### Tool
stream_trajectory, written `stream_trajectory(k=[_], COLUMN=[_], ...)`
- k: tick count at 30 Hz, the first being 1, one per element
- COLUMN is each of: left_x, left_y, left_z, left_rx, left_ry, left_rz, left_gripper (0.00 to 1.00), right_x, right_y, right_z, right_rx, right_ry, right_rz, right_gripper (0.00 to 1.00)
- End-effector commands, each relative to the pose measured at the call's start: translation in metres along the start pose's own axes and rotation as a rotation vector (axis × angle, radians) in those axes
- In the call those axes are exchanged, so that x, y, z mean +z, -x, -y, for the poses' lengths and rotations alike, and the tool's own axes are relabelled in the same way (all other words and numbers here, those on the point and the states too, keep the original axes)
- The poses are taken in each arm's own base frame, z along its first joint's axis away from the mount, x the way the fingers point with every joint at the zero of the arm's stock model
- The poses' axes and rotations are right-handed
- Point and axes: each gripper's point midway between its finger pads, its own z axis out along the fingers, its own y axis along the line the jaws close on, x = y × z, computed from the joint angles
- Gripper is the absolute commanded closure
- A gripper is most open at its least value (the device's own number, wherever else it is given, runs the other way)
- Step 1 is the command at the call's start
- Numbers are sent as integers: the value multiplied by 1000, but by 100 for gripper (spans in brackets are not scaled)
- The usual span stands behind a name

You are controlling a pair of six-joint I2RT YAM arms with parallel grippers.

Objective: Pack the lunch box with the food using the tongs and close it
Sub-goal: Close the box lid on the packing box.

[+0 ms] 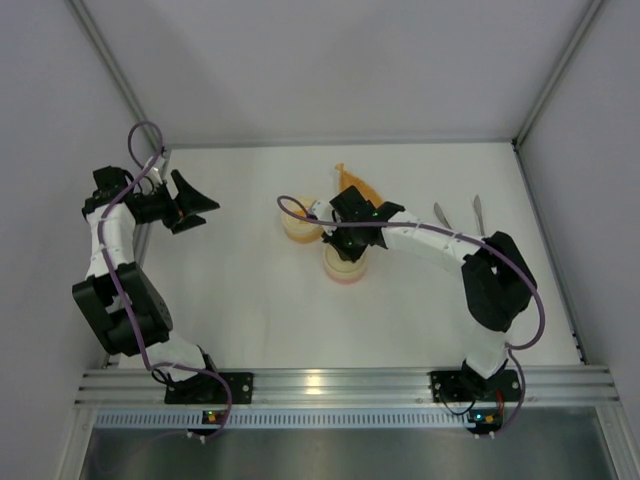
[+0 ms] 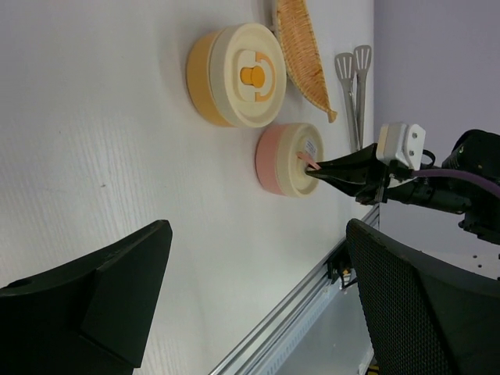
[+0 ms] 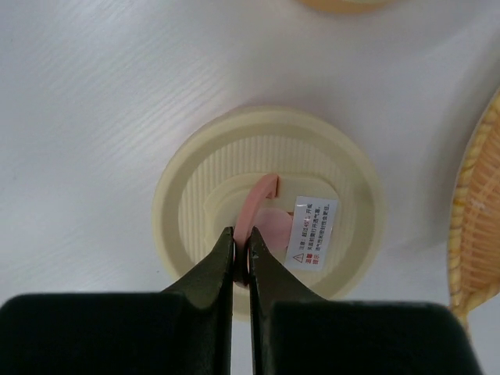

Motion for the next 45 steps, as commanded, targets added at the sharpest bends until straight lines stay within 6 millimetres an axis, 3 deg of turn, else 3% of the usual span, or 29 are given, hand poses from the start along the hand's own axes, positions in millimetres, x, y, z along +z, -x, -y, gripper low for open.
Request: stream_trajectory(k=[1, 2, 13, 17, 20, 30, 33, 34, 37, 40, 45], left_x=[-7, -7, -6, -7, -7, -5, -6, -6, -7, -7, -6], left_y=[15, 16, 13, 13, 12, 11, 11, 11, 12, 12, 12], left_z=[4, 3, -1, -1, -1, -3, -2, -3, -2, -1, -2], left_rx=[92, 99, 96, 103, 105, 96, 96, 94, 97, 96, 96], left_ry=[35, 39, 50, 55, 56, 54, 57, 58, 59, 59, 61], left_rz=[62, 66, 57, 57, 57, 56, 58, 58, 62, 63, 63], left_gripper=[2, 2, 2, 2, 2, 2, 2, 2, 2, 2, 2], right_x=[15, 14, 18, 19, 16, -6, -11, -12, -14, -16, -31], right_y=[-75, -75, -81, -77, -72, -50, -47, -47, -47, -47, -29], right_z=[-28, -30, -54, -59, -59, -47, -41, -39, -33, -29, -30], right_rx=[317, 390, 561, 572, 557, 498, 500, 499, 495, 477, 400], right_ry=[-12, -25, 36, 69, 85, 52, 19, 8, -26, -48, -10], right_rz=[-239, -235, -196, -204, -192, -124, -108, -104, -96, -93, -29], right_gripper=[100, 100, 100, 78, 70, 58, 42, 32, 22, 21, 20])
